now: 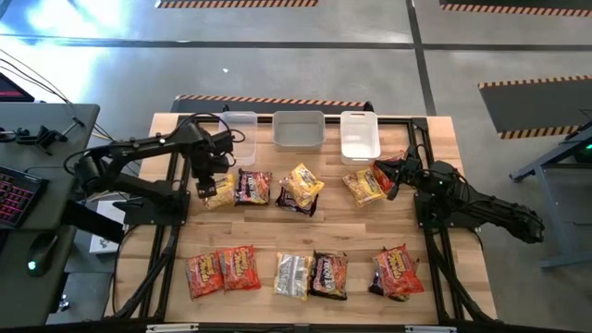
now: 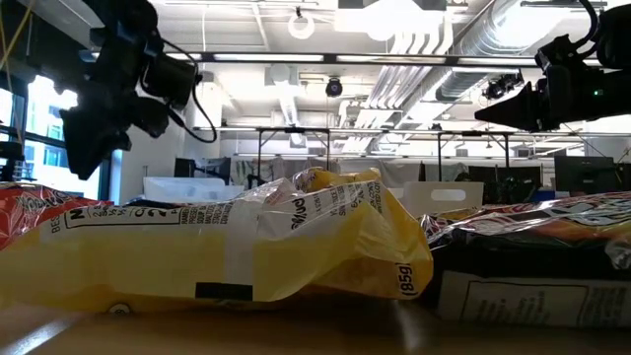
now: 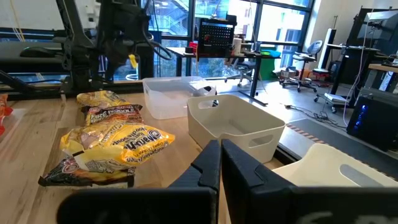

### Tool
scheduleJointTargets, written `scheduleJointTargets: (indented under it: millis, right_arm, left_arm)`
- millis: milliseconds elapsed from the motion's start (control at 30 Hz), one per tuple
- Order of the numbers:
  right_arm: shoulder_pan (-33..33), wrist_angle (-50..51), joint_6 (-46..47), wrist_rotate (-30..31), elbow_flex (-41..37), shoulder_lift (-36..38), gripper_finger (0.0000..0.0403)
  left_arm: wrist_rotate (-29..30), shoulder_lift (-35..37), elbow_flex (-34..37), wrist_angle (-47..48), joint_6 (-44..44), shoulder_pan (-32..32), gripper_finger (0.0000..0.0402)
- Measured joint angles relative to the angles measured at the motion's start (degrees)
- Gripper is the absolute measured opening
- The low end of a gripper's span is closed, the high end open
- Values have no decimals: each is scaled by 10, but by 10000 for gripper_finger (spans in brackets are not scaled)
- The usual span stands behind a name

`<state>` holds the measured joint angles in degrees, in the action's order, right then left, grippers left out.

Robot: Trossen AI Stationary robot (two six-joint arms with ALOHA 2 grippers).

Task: Sort Maruchan noodles
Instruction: Put the yellow noodle pack into the transparent bin

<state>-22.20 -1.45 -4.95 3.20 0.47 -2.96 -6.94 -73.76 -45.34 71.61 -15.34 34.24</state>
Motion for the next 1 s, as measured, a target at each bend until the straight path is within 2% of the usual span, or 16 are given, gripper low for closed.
scheduleJointTargets:
  millis: [200,633,800,1000]
  right_arm:
    - [0,0,0,0,0,0,0]
    - [0,0,0,0,0,0,0]
    - [0,0,0,0,0,0,0]
    - [0,0,0,0,0,0,0]
  left_arm:
    - [0,0,9,-20,-13,11,172]
    - [1,-21,25,-67,-58,15,171]
    - [46,-55,25,-94,-64,15,171]
    - [53,-81,25,-105,-64,15,171]
